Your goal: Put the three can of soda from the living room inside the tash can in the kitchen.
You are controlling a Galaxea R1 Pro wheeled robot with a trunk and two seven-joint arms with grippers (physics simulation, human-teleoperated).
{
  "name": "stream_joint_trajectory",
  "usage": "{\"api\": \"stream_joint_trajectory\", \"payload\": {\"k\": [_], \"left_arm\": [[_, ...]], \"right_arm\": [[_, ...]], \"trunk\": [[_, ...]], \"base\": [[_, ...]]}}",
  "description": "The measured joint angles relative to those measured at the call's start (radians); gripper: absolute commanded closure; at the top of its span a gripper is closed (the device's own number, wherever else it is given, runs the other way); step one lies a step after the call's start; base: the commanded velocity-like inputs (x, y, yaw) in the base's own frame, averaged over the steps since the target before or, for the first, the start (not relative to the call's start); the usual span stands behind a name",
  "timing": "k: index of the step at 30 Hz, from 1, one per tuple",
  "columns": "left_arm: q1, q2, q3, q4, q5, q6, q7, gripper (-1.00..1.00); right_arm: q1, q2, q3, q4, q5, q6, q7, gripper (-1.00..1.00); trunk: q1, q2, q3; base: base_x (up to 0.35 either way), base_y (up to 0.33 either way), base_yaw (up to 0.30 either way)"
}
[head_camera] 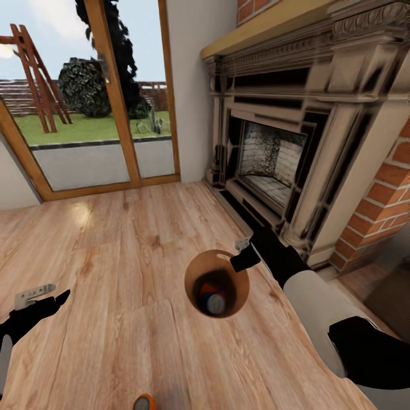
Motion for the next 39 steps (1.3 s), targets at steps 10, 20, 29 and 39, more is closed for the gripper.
{"api": "stream_joint_trajectory", "payload": {"k": [10,20,29,39], "left_arm": [[0.000,0.000,-0.147,0.059,-0.006,-0.003,0.016,-1.00],[-0.001,0.000,-0.288,0.254,-0.007,-0.143,0.055,-1.00],[-0.001,-0.001,-0.375,0.367,-0.005,-0.246,0.098,-1.00],[-0.001,-0.001,-0.396,0.395,-0.001,-0.283,0.101,-1.00]], "right_arm": [[0.000,0.001,-0.001,-0.002,-0.001,0.000,-0.003,1.00],[0.001,-0.001,-0.005,-0.003,-0.002,0.000,-0.003,1.00],[0.001,0.000,-0.006,-0.001,-0.009,0.000,-0.002,1.00],[0.015,-0.052,-0.073,0.057,0.005,-0.002,-0.001,1.00]], "trunk": [[0.000,0.000,0.000],[0.000,0.000,0.000],[0.000,0.000,0.000],[0.000,0.000,0.000]], "base": [[-0.048,0.000,0.001],[-0.002,0.000,0.000],[0.000,0.000,0.000],[0.000,0.000,0.000]]}}
